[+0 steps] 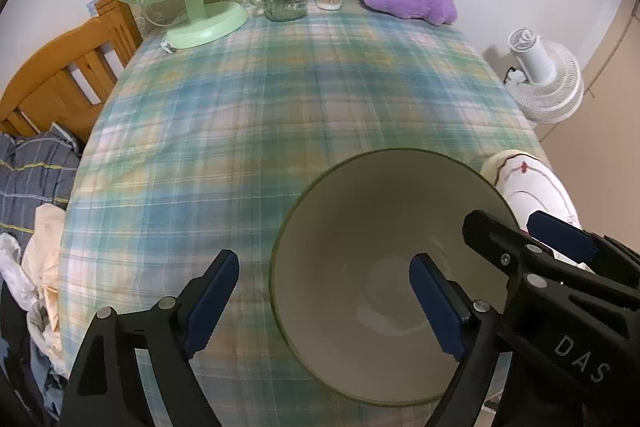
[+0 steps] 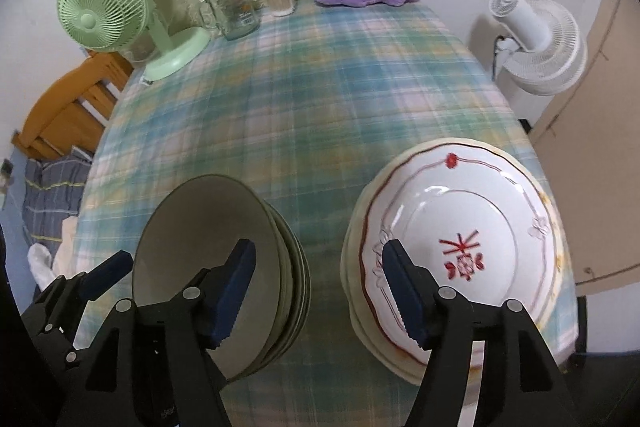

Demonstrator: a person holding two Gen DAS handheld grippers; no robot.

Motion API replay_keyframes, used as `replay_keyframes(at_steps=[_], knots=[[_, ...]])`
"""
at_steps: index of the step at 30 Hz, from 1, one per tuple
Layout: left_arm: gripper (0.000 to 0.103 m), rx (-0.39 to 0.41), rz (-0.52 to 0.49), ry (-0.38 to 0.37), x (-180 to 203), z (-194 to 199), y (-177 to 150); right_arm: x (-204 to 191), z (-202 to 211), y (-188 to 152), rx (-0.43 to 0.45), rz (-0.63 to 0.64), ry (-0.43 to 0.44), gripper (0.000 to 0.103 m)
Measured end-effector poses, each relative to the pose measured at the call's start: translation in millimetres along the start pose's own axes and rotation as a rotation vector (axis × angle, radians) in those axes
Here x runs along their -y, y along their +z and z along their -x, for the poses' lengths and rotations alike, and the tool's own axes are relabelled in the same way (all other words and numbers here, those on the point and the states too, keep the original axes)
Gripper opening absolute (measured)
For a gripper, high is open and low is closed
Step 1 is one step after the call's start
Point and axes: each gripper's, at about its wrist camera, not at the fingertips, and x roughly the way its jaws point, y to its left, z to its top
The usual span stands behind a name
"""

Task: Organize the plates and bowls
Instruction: 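Grasp the rim of the nested bowls with the right gripper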

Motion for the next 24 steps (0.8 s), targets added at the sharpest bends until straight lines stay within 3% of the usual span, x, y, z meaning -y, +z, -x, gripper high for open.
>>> replay_keyframes(at_steps=[5,14,17,21,24], knots=[[0.091,0.002,0.009,0.066,3.2,-3.5,-1.5,3.6,-18.7,7.7,-0.083,0.024,0.075,0.069],[0.091,-0.054,0.095,0.089,2.1,-16.0,-6.7,4.7,-43.3,8.3,-0.161,0.062,0.195,0.066],[0.091,-0.077,0.118,0.101,1.2,-20.8,-9.2,3.8,-49.3,7.0,-0.18,0.069,0.231,0.057],[0.091,-0.104,0.137,0.111,-0.8,-25.3,-14.3,3.8,-58.1,3.9,-0.215,0.063,0.254,0.034],[0.091,-0.114,0.154,0.086,-5.6,-27.8,-16.4,3.4,-58.2,2.8,-0.207,0.056,0.251,0.032]])
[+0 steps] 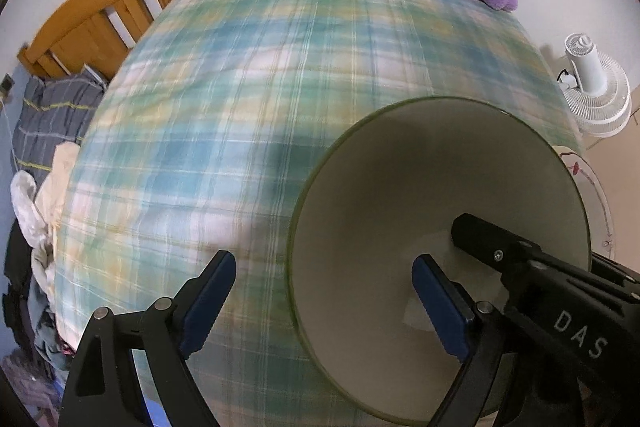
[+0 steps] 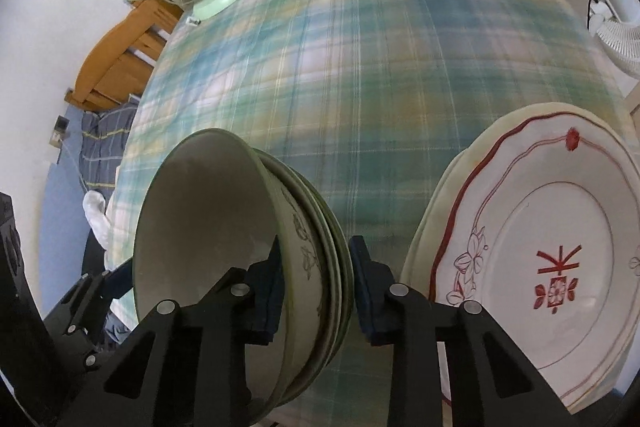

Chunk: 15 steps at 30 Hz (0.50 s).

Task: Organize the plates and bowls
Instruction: 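Grasp the rim of the nested bowls with the right gripper, then lift the nested bowls and carry them over the red-rimmed plate stack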

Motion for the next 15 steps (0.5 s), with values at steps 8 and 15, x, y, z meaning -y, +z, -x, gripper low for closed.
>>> replay_keyframes(at_steps=[8,15], knots=[[0.086,0.018,-0.07,-0.092,-0.7,-5.5,3.7,-0.7,0.5,-2.1,0.015,-0.015,-0.02,0.032],[0.082,0.04,-0.103,-0.228,-1.5,-12.8,4.7,-5.1,1.8,-3.9,0.019,-0.051,-0.068,0.034]])
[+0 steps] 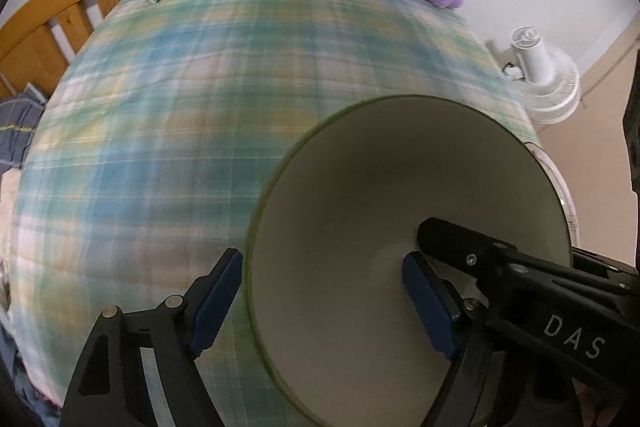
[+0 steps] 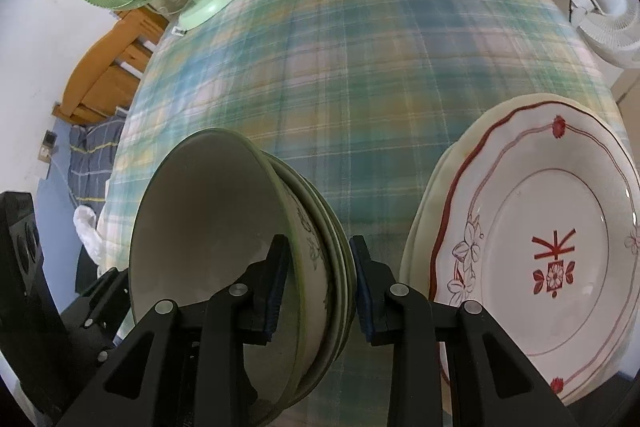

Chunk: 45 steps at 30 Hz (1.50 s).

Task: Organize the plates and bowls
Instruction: 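Lift the nested bowls and carry them over the red-rimmed plate stack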

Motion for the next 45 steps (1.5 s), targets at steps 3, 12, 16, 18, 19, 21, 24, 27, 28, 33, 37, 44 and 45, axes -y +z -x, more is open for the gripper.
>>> replay_keyframes(at_steps=[3,12,16,18,19,21,24,27,28,33,37,44,45], knots=[[0.082,0.02,-0.011,-0.035,-1.1,-1.5,0.3,-1.3,-0.3,-0.2,0.004,-0.013,-0.018,0.034],[0.066,0.037,-0.023,-0.091,-2.0,0.4,-1.8,-8.8,0.0,-2.1,0.036,-0.001,-0.067,0.036],[0.065,0.022,-0.025,-0.078,0.5,2.7,-0.3,-12.6,0.8,-2.4,0.032,-0.003,-0.094,0.037],[0.065,0.011,-0.028,-0.085,0.8,4.4,-0.4,-13.4,1.6,-2.3,0.028,-0.015,-0.097,0.037],[0.065,0.009,-0.025,-0.088,-0.2,5.0,-1.5,-14.3,2.6,-3.2,0.025,-0.018,-0.102,0.037],[0.065,0.006,-0.016,-0.09,-0.6,10.2,-4.4,-15.9,6.1,-6.1,0.023,-0.026,-0.104,0.037],[0.065,0.011,-0.042,-0.1,-1.4,19.6,-5.4,-20.6,14.3,-10.8,0.03,-0.049,-0.112,0.037],[0.065,0.025,-0.058,-0.106,-2.8,29.6,-4.0,-27.4,23.6,-13.5,0.053,-0.065,-0.12,0.038],[0.065,0.03,-0.061,-0.107,-3.4,33.2,-3.6,-30.2,27.1,-14.0,0.061,-0.069,-0.122,0.038],[0.065,0.051,-0.086,-0.115,-4.6,54.5,-0.6,-43.7,45.9,-17.8,0.104,-0.086,-0.131,0.038],[0.065,0.072,-0.108,-0.114,-0.3,66.2,1.7,-50.1,59.9,-19.3,0.129,-0.095,-0.136,0.038],[0.065,0.107,-0.137,-0.083,14.0,74.6,-0.6,-44.3,75.0,-22.4,0.163,-0.094,-0.115,0.038],[0.065,0.11,-0.133,-0.08,16.0,74.2,-1.1,-42.0,75.9,-22.4,0.165,-0.089,-0.111,0.038]])
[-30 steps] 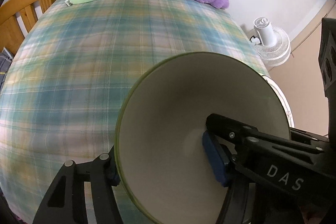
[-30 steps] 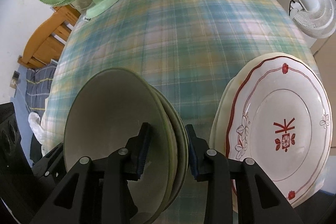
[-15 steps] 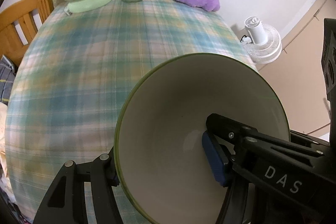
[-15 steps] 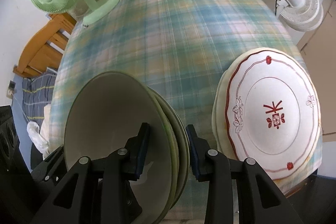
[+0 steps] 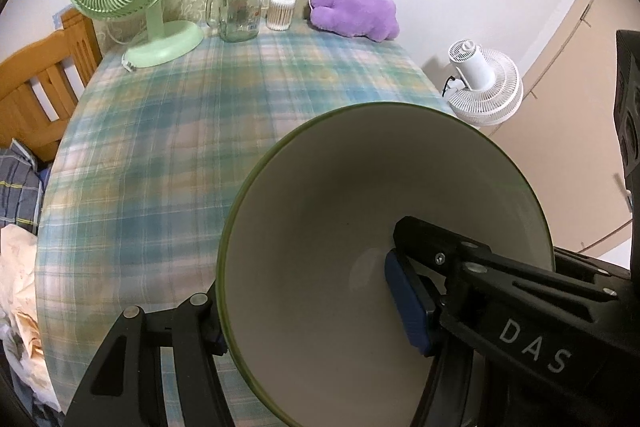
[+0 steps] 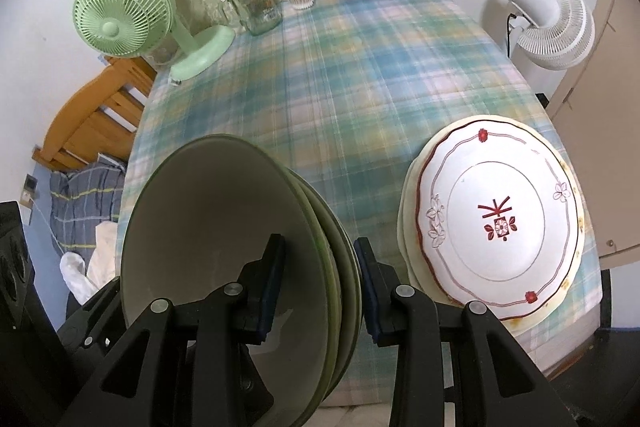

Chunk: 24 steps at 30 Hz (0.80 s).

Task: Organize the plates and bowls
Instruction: 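Lift the nested bowls and carry them over the red-rimmed plate stack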

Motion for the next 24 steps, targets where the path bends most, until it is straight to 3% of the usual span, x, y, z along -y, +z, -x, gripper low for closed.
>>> replay_keyframes(at_steps=[24], knots=[[0.065,0.048,0.119,0.058,110.2,-19.7,6.7,103.8,33.0,29.8,-0.015,0.134,0.046,0.038]])
